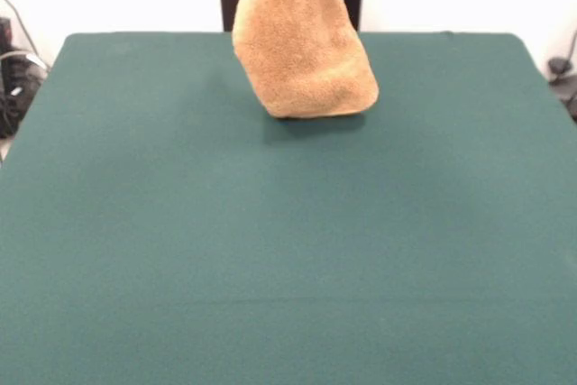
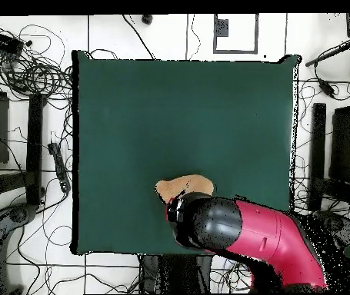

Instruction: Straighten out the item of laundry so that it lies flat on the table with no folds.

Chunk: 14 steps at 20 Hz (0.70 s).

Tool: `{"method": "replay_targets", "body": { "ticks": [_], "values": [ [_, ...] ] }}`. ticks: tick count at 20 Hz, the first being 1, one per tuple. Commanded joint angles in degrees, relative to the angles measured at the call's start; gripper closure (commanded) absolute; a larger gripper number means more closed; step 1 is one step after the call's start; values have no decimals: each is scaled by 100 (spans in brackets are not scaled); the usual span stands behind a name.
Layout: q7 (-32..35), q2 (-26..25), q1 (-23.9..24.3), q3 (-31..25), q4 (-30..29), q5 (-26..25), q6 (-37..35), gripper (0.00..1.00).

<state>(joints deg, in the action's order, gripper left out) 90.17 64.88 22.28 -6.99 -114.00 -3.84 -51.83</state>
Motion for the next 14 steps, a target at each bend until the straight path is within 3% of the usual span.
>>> {"method": "replay_targets", "body": {
  "ticks": [1,14],
  "values": [
    [-410,389,157,-236,-303,-181,472,0],
    [-198,560,207,-266,-385,-94,390,0]
  ]
}}
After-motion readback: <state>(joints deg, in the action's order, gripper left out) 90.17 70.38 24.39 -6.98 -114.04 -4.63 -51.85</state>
